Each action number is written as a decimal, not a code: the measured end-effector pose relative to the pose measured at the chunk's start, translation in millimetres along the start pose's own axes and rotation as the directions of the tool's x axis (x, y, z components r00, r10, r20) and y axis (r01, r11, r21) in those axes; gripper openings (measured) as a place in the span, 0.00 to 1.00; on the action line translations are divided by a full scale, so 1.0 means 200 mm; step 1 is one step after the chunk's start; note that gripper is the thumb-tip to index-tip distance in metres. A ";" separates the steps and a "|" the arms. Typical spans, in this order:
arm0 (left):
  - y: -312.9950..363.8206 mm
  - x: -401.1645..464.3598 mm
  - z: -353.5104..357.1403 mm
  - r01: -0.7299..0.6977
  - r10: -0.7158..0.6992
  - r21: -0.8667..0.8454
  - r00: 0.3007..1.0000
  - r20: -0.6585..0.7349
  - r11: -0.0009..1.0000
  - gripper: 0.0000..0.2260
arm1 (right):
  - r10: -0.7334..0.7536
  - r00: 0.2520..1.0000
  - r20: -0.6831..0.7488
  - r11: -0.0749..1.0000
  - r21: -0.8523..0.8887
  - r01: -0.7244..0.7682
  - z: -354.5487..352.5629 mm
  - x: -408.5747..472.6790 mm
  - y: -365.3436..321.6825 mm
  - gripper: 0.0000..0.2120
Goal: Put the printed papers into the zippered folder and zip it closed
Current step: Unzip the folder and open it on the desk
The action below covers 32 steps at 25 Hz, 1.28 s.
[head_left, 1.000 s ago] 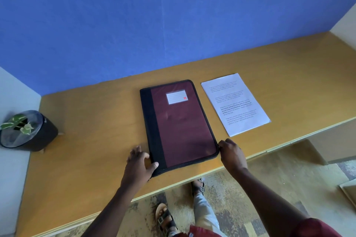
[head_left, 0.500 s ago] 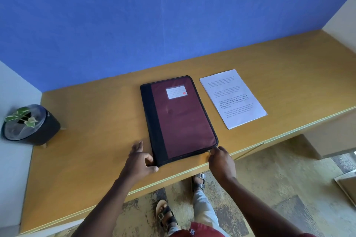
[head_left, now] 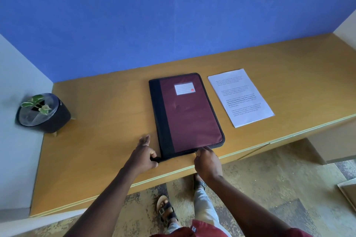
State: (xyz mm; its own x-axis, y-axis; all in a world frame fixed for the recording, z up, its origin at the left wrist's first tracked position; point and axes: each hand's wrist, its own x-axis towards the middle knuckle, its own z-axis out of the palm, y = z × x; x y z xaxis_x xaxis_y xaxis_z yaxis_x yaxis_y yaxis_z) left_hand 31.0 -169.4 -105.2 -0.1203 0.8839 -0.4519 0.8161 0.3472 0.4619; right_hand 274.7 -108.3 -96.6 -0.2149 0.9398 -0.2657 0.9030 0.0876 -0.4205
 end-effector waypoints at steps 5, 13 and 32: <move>0.01 -0.01 0.00 -0.007 0.007 -0.007 1.000 -0.006 1.000 0.06 | -0.046 0.997 0.056 0.999 -0.011 0.047 0.06 -0.03 -0.10 0.11; 0.01 -0.01 0.00 0.008 -0.008 -0.003 1.000 0.019 1.000 0.06 | -0.124 0.976 0.180 0.992 0.035 0.119 0.16 -0.07 -0.29 0.06; 0.00 0.03 -0.04 0.078 -0.081 -0.076 0.996 -0.031 0.994 0.20 | -0.236 0.927 0.291 0.970 0.017 0.241 0.18 -0.03 -0.41 0.13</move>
State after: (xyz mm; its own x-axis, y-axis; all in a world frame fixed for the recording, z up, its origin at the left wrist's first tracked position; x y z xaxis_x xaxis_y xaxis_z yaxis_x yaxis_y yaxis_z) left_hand 25.2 -161.5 -101.5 -0.2033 0.8621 -0.4641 0.7587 0.4383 0.4819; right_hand 188.8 -132.4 -91.6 -0.5203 0.7545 -0.4000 0.8181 0.3060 -0.4870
